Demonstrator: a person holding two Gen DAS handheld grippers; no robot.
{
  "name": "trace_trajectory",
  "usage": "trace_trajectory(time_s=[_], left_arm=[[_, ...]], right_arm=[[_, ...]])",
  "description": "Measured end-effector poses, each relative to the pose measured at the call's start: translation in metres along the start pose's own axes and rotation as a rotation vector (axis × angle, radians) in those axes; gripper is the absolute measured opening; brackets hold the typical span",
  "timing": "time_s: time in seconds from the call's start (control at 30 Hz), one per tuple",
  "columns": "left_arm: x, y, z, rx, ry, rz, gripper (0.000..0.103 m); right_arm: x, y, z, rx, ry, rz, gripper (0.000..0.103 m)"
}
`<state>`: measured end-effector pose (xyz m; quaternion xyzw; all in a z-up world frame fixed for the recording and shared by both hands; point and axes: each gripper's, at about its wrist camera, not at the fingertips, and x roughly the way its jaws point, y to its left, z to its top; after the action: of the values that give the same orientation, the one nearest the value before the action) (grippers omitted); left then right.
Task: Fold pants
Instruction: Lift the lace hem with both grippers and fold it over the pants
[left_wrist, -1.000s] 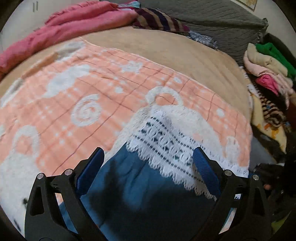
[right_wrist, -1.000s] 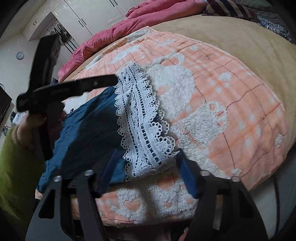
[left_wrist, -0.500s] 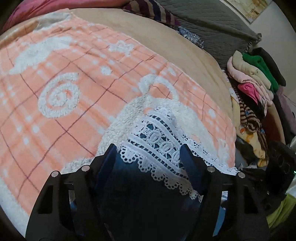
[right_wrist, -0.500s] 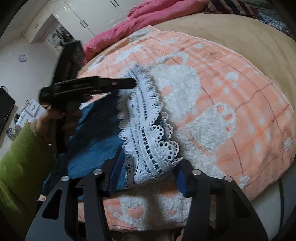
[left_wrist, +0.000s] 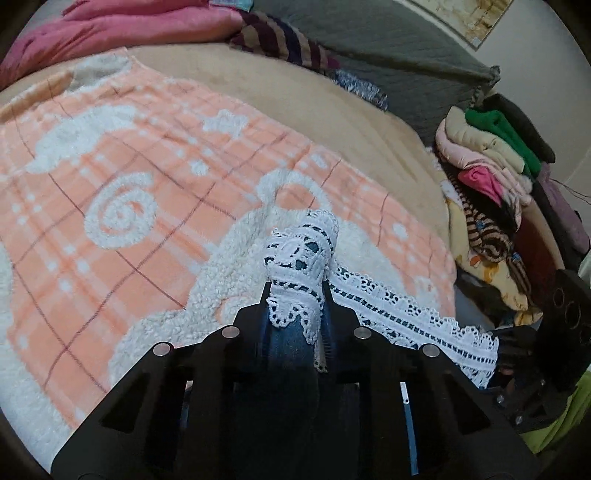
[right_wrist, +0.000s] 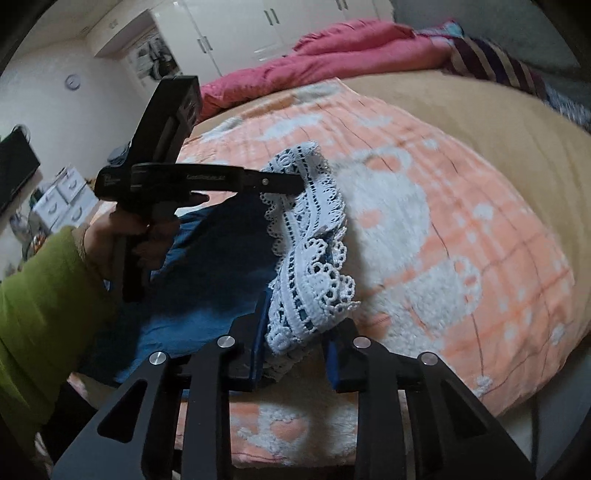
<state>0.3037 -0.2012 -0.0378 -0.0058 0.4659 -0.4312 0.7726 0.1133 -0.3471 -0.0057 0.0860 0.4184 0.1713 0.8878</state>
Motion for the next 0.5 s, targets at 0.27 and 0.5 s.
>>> trace_trajectory(time_s=[0.27,0.5], left_arm=[[-0.040,-0.001,0.000,0.002,-0.067,-0.004,0.016],[-0.082,0.018,-0.025,-0.057,-0.115,0.009,0.016]], right_arm=[[-0.008,0.033,0.005,-0.122,-0.063,0.011,0.024],[-0.005,0.073,0.006,-0.243,-0.084,0.034,0.024]])
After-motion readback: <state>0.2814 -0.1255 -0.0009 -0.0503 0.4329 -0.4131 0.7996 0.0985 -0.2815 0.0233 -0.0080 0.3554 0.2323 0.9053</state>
